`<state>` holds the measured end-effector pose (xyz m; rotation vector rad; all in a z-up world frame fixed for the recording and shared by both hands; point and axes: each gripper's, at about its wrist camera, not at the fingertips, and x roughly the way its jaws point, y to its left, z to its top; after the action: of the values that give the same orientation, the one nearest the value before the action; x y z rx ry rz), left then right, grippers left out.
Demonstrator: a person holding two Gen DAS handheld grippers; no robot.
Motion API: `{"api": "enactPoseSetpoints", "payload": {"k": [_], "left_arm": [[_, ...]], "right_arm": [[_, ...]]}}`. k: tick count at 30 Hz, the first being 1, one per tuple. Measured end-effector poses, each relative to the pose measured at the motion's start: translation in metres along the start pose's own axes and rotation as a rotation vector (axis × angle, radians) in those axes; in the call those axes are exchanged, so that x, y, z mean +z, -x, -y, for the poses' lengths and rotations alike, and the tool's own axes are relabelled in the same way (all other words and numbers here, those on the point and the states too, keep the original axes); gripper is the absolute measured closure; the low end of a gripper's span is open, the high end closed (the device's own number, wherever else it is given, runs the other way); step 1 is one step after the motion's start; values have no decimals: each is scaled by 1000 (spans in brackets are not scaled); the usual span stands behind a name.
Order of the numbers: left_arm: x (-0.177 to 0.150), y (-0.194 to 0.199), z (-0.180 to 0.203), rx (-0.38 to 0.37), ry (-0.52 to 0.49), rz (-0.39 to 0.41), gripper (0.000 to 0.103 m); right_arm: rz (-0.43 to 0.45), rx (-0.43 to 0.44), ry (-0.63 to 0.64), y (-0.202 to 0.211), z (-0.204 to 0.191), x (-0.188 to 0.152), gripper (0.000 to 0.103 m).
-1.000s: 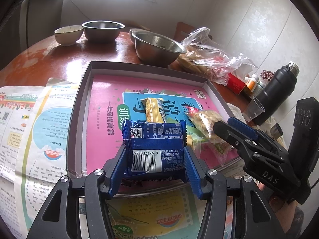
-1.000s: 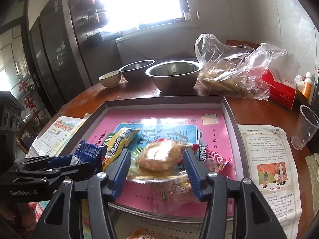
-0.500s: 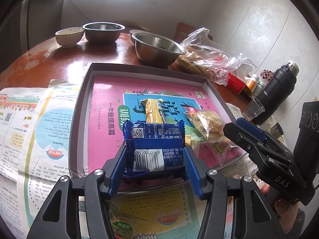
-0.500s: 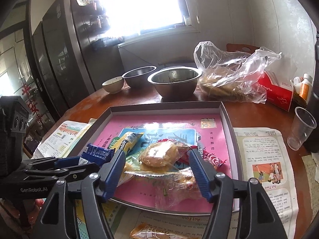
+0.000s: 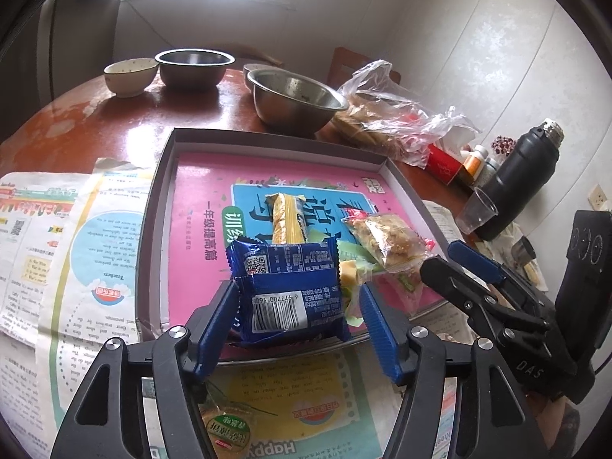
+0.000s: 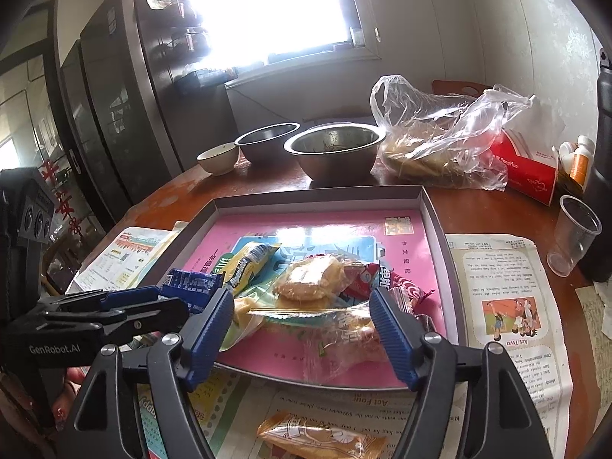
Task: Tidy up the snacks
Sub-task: 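Open both tools to release the snacks inside the tray, then withdraw both tools from the tray toward the remaining snacks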
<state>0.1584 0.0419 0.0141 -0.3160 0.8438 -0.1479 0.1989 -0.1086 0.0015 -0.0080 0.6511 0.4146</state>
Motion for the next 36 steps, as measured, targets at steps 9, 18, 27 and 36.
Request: {"api": "enactPoseSetpoints", "payload": {"k": [9,18,27,36], "left_arm": [[2,12,2,7,0,21,33],[2,34,5,9,-6,59,26],[-4,52,6,17,-14,67,26],[-15,70,-2,60,-13,72,26]], "right_arm": [[39,-8,-2,15,-2,-2,22],[162,-89,15,44,-2,1,13],[145,-47,-6,57,1,-3,12],[134,-19,-25,70,2,-16,12]]}}
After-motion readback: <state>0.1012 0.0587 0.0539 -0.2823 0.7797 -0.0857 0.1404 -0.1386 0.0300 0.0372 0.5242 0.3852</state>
